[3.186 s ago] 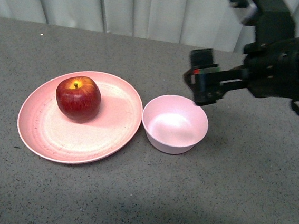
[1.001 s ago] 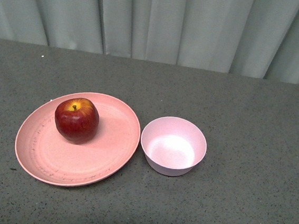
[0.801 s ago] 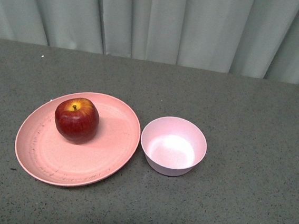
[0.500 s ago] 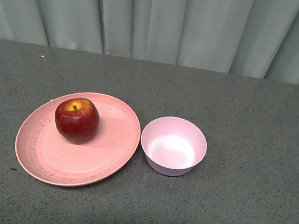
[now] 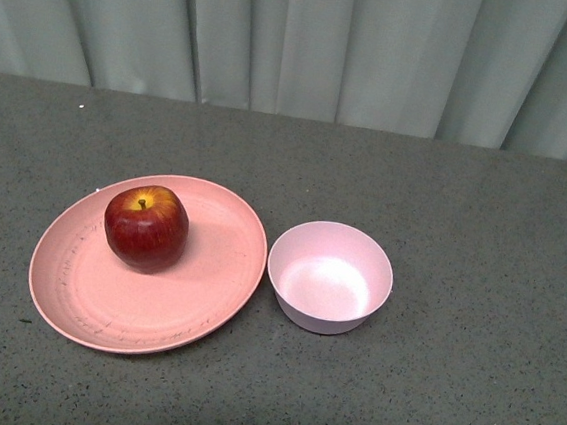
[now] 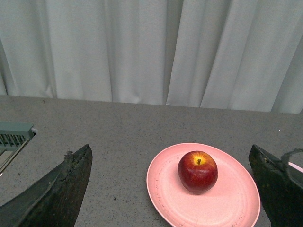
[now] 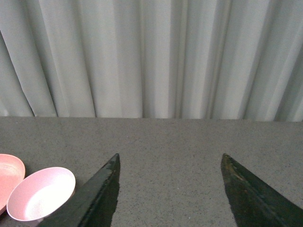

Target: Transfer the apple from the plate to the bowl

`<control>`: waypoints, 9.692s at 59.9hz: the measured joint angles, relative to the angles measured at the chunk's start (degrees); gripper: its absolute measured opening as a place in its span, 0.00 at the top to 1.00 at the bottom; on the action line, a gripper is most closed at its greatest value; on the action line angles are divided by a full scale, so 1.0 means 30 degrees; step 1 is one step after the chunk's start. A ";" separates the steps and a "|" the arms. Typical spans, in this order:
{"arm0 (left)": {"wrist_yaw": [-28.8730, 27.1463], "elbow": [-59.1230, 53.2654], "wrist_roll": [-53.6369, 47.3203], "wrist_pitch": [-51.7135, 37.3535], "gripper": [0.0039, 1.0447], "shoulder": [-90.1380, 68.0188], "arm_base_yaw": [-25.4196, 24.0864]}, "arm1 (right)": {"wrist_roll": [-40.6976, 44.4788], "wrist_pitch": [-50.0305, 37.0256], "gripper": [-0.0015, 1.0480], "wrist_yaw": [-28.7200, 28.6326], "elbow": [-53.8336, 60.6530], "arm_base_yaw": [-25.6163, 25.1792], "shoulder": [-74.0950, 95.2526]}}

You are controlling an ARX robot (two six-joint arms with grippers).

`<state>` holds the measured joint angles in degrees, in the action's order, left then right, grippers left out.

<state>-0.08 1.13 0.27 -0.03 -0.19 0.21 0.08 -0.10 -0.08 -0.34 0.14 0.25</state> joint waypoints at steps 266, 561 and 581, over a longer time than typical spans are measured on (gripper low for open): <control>0.2018 1.7857 0.2441 -0.8357 0.32 -3.9328 0.9996 | -0.0022 0.0000 0.09 0.0000 0.0000 0.0000 -0.0007; 0.0029 -0.0015 0.0000 -0.0029 0.06 -0.0022 -0.0022 | -0.0022 0.0000 0.09 0.0000 0.0000 0.0000 -0.0007; 0.0029 -0.0015 0.0000 -0.0029 0.06 -0.0022 -0.0022 | -0.0022 0.0000 0.09 0.0000 0.0000 0.0000 -0.0007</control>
